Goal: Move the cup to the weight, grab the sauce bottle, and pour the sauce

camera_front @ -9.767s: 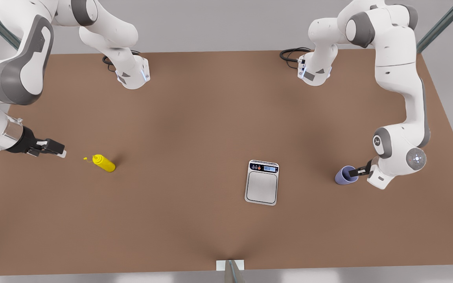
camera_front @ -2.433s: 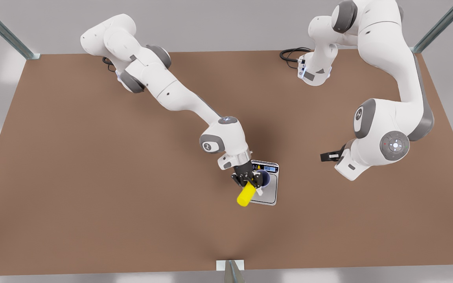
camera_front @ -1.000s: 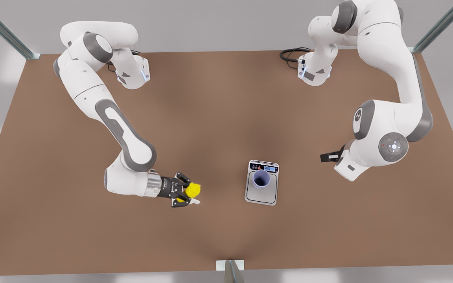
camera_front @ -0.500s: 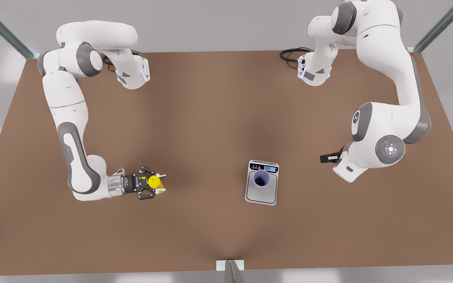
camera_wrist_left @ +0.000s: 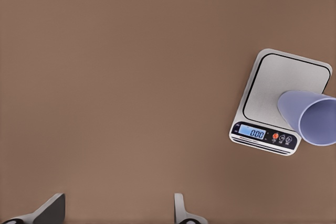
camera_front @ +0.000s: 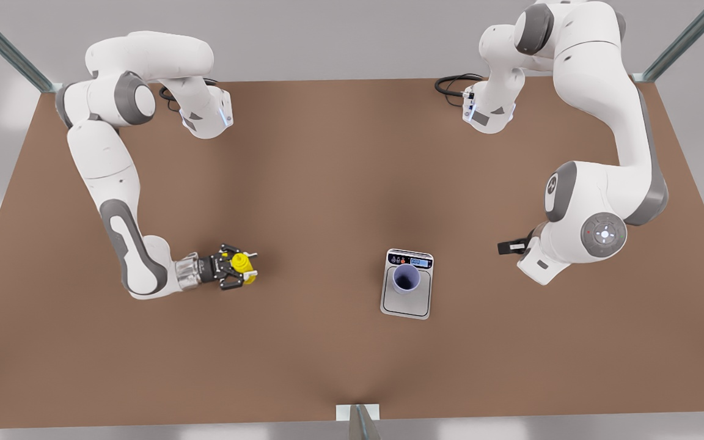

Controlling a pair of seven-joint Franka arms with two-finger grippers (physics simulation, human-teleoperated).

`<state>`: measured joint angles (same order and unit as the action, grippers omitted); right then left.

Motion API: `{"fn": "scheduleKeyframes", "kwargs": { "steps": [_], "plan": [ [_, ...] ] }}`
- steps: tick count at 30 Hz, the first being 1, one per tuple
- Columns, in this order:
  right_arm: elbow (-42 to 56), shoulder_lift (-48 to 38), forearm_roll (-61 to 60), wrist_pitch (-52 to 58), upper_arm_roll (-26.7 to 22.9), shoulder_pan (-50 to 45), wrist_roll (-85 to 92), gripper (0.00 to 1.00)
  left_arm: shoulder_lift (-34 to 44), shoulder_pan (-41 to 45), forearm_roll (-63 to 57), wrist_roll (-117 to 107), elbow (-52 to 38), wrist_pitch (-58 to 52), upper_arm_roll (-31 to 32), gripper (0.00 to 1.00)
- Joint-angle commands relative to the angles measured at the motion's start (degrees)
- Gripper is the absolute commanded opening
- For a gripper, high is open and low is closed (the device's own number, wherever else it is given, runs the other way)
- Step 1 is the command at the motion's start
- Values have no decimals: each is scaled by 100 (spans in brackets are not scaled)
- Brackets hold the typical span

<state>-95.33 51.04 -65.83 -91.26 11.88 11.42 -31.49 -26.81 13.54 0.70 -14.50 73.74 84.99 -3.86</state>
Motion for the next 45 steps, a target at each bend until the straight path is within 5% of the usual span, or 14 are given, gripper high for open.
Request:
{"fn": "scheduleKeyframes", "kwargs": {
  "steps": [1, 7, 8, 9, 10, 32, 37, 41, 43, 45],
  "plan": [
    [-29, -6, -422, -182, -2, 1, 29, 21, 0, 0, -8, -1, 0, 0, -1, 100],
    [-21, 90, -334, -182, -11, 1, 108, 21, 0, 0, -8, -1, 0, 0, 0, 100],
    [-21, 117, -343, -191, -11, 1, 2, 57, 0, 0, -8, -1, 0, -9, -1, 100],
    [-21, 117, -334, -217, -11, 1, 2, 66, 9, 0, -8, -1, 0, -9, 8, 100],
    [-21, 117, -334, -217, -11, 1, 20, 100, 9, 0, -8, -1, -9, -9, 8, 100],
    [243, 117, -185, -217, -195, 97, 90, 100, 9, 0, -8, -1, 0, -9, 8, 100],
    [708, -24, 517, 187, -863, 115, 90, 100, 0, 0, -8, -1, 0, 0, 8, 100],
    [2168, -1262, 4383, 187, -521, -34, 721, 100, 62, 0, 106, 87, -44, -18, 8, 100],
    [1720, -2975, 6072, -331, -529, -816, 1567, 100, 124, 0, 203, 70, -298, -70, 17, 100],
    [762, -4471, 6398, -595, -415, -781, 2138, 100, 115, 0, 194, 70, -387, -70, 8, 100]
  ]
}}
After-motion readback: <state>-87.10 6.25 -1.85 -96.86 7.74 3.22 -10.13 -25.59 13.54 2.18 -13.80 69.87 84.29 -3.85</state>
